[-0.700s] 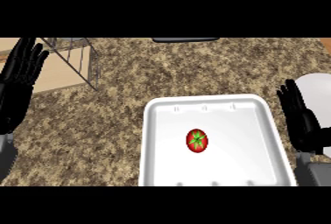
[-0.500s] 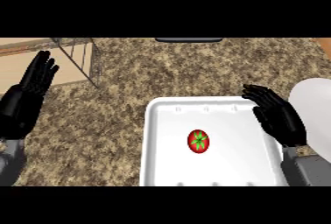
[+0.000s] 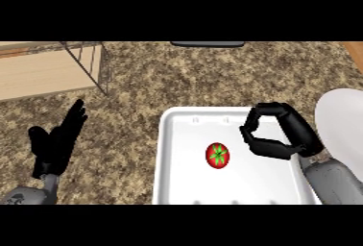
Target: Pick the tomato from the tray and place it in the plate
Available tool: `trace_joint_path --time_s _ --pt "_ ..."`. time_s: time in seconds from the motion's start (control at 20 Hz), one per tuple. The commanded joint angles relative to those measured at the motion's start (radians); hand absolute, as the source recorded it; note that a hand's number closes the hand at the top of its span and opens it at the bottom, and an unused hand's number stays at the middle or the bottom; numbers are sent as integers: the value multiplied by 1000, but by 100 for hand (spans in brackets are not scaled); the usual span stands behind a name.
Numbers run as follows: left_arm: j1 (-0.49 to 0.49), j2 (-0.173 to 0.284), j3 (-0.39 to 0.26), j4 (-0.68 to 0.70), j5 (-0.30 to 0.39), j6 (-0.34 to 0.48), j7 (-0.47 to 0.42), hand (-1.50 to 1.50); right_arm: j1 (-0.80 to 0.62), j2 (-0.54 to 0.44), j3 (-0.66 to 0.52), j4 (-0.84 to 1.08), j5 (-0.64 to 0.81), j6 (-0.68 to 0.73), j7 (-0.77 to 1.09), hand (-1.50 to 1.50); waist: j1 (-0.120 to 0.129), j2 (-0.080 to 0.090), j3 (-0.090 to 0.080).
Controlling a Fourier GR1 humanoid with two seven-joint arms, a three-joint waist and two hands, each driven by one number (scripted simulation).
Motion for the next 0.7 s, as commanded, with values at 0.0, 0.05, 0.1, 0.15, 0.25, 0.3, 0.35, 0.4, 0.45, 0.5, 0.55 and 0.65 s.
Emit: trace_joint_path --time_s 0.0,0.05,0.1,0.15,0.25,0.3,0.35,0.4,0.45,0.5,0.55,0.65 --pt "15 -45 -27 13 -22 50 23 0 112 169 3 56 -225 80 -83 -150 -10 15 11" --pt "45 -47 -34 22 -30 53 15 0 133 169 13 49 -255 136 -142 -150 -9 10 9" --pt "-32 -68 -37 -6 -42 101 88 0 102 146 15 96 -257 207 -200 -150 -12 9 9" --pt "17 -64 -60 -14 -57 87 70 0 78 99 6 148 -246 281 -272 -150 -3 6 7" --pt "18 -78 -46 24 -65 88 39 0 57 18 66 156 -133 349 -296 -150 -12 2 4" --pt "1 -86 -52 8 -77 111 74 0 30 26 103 162 -41 303 -310 -150 -11 1 4" --pt "35 -104 -70 2 -83 110 47 0 -6 10 104 187 8 285 -309 -150 -6 1 4" --pt "19 -98 -50 6 -75 115 60 0 -4 -25 116 137 58 259 -285 -150 -14 -1 3" --pt "23 -46 -13 19 -46 57 47 0 -37 -39 115 144 90 245 -249 -150 -11 -1 3" --pt "23 -94 -46 38 -73 92 36 0 -17 -49 149 105 159 201 -248 -150 -22 -3 2" --pt "19 -80 -32 14 -58 84 62 0 -40 -67 136 79 187 172 -214 -150 -22 -5 2" --pt "39 -99 -54 8 -93 115 45 0 -112 -75 134 52 230 166 -112 -150 -19 -5 2"
